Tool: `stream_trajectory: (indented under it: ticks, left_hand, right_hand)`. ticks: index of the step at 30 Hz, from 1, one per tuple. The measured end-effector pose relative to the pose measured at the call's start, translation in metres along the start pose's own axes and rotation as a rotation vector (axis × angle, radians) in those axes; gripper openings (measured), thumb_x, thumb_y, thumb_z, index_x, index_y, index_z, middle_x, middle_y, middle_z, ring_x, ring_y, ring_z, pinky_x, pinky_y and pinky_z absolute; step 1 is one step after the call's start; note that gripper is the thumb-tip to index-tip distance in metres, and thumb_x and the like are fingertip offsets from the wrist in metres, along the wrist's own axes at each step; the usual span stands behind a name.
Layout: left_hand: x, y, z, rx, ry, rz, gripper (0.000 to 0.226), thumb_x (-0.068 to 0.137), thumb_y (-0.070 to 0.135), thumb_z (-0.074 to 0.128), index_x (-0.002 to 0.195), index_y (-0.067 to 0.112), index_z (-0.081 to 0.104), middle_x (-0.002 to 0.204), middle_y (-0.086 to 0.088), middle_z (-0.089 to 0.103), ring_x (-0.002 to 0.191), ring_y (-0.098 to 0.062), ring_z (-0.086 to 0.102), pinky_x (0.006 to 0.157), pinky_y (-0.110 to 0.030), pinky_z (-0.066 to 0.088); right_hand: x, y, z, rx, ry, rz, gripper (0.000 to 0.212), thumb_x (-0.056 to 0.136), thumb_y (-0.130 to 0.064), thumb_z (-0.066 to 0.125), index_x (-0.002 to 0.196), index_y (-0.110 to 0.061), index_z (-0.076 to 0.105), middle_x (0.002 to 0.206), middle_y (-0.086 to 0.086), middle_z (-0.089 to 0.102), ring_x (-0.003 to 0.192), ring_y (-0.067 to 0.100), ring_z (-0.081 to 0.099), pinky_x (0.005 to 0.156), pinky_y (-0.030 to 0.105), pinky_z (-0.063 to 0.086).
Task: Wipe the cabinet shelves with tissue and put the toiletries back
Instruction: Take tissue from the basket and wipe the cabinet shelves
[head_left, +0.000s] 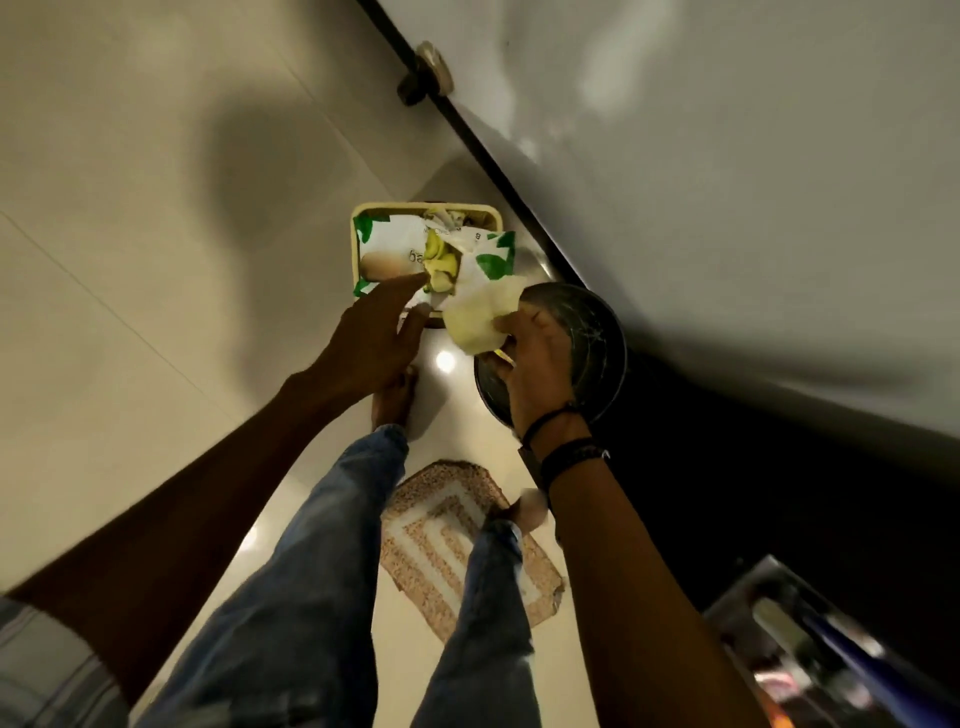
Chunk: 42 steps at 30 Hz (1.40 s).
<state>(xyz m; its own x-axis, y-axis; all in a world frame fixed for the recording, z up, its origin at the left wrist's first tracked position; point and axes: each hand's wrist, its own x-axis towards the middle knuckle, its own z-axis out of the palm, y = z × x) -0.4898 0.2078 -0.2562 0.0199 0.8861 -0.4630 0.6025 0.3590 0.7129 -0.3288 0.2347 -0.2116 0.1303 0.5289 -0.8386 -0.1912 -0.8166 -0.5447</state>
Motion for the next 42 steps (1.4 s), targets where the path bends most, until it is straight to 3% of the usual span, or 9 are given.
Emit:
stream_trajectory:
  ticks: [5, 10, 13, 18, 22, 27, 31, 35, 42]
  left_hand:
    - [-0.057, 0.1, -0.047, -0.339, -0.12, -0.079, 0.042, 0.093, 0.045, 0.045, 0.122, 0.018, 0.059, 0.122, -0.001, 0.062, 0.11, -0.016, 0.057, 0.096, -0.043, 0.048]
    - [-0.111, 0.175, -0.068, -0.486, -0.295, 0.054, 0.031, 0.086, 0.017, 0.066, 0.116, 0.01, 0.063, 0.111, -0.001, 0.067, 0.095, 0.0, 0.064, 0.086, -0.021, 0.053]
    - [-0.132, 0.203, -0.064, -0.445, -0.352, 0.125, 0.023, 0.081, 0.011, 0.07, 0.104, 0.008, 0.069, 0.099, -0.005, 0.072, 0.088, -0.012, 0.069, 0.082, -0.03, 0.055]
    - [-0.164, 0.248, -0.04, -0.201, -0.33, 0.316, 0.013, 0.087, 0.02, 0.065, 0.098, 0.013, 0.069, 0.086, 0.002, 0.07, 0.073, 0.002, 0.064, 0.067, -0.016, 0.049]
    - [-0.199, 0.28, -0.01, -0.075, -0.373, 0.409, 0.019, 0.09, 0.02, 0.059, 0.089, 0.004, 0.07, 0.077, -0.008, 0.067, 0.071, -0.011, 0.057, 0.068, -0.029, 0.045]
    - [-0.239, 0.311, 0.042, -0.073, -0.444, 0.383, 0.013, 0.088, 0.014, 0.063, 0.077, 0.014, 0.069, 0.068, 0.007, 0.065, 0.057, 0.008, 0.058, 0.055, -0.008, 0.043]
    - [-0.26, 0.332, 0.072, -0.019, -0.458, 0.381, 0.014, 0.087, 0.012, 0.063, 0.077, 0.004, 0.068, 0.06, 0.005, 0.059, 0.047, 0.011, 0.054, 0.047, -0.004, 0.039]
    - [-0.277, 0.346, 0.094, -0.071, -0.528, 0.354, 0.016, 0.087, 0.005, 0.061, 0.079, -0.008, 0.064, 0.052, -0.002, 0.054, 0.036, 0.004, 0.049, 0.037, -0.007, 0.037]
    - [-0.291, 0.359, 0.128, -0.05, -0.582, 0.44, 0.02, 0.084, -0.001, 0.061, 0.072, -0.016, 0.056, 0.059, -0.01, 0.051, 0.046, 0.002, 0.045, 0.046, -0.006, 0.037]
  right_hand:
    - [-0.104, -0.03, -0.019, -0.007, -0.005, -0.093, 0.021, 0.087, 0.004, 0.048, 0.1, -0.008, 0.058, 0.096, 0.006, 0.063, 0.092, 0.025, 0.061, 0.067, 0.033, 0.058]
    - [-0.189, -0.044, -0.052, -0.005, 0.064, -0.264, 0.023, 0.086, 0.001, 0.055, 0.107, -0.004, 0.062, 0.098, 0.016, 0.066, 0.09, 0.032, 0.066, 0.071, 0.039, 0.059]
    - [-0.226, -0.05, -0.079, 0.046, 0.085, -0.314, 0.022, 0.087, 0.003, 0.054, 0.1, -0.011, 0.065, 0.089, 0.007, 0.068, 0.079, 0.018, 0.064, 0.066, 0.027, 0.057]
    - [-0.268, -0.041, -0.137, 0.094, 0.075, -0.403, 0.026, 0.084, 0.001, 0.063, 0.11, -0.003, 0.061, 0.093, 0.012, 0.07, 0.084, 0.02, 0.068, 0.079, 0.038, 0.056]
    - [-0.3, -0.015, -0.187, 0.065, 0.15, -0.494, 0.029, 0.081, -0.002, 0.069, 0.108, 0.002, 0.06, 0.083, 0.015, 0.067, 0.08, 0.026, 0.063, 0.082, 0.047, 0.053]
    - [-0.327, 0.024, -0.244, 0.047, 0.36, -0.589, 0.017, 0.076, -0.004, 0.075, 0.086, 0.003, 0.063, 0.045, -0.013, 0.056, 0.046, -0.003, 0.049, 0.053, 0.013, 0.044]
    - [-0.344, 0.043, -0.272, 0.087, 0.497, -0.618, 0.012, 0.073, -0.007, 0.078, 0.071, -0.004, 0.067, 0.047, -0.01, 0.044, 0.045, 0.001, 0.036, 0.05, 0.016, 0.036]
    - [-0.359, 0.052, -0.297, 0.037, 0.633, -0.648, 0.015, 0.071, -0.014, 0.081, 0.067, -0.017, 0.067, 0.058, 0.001, 0.061, 0.053, 0.007, 0.052, 0.054, 0.018, 0.046]
    - [-0.375, 0.063, -0.33, -0.052, 0.69, -0.704, 0.014, 0.078, -0.019, 0.075, 0.074, -0.011, 0.063, 0.061, -0.008, 0.057, 0.053, 0.0, 0.048, 0.052, 0.011, 0.042]
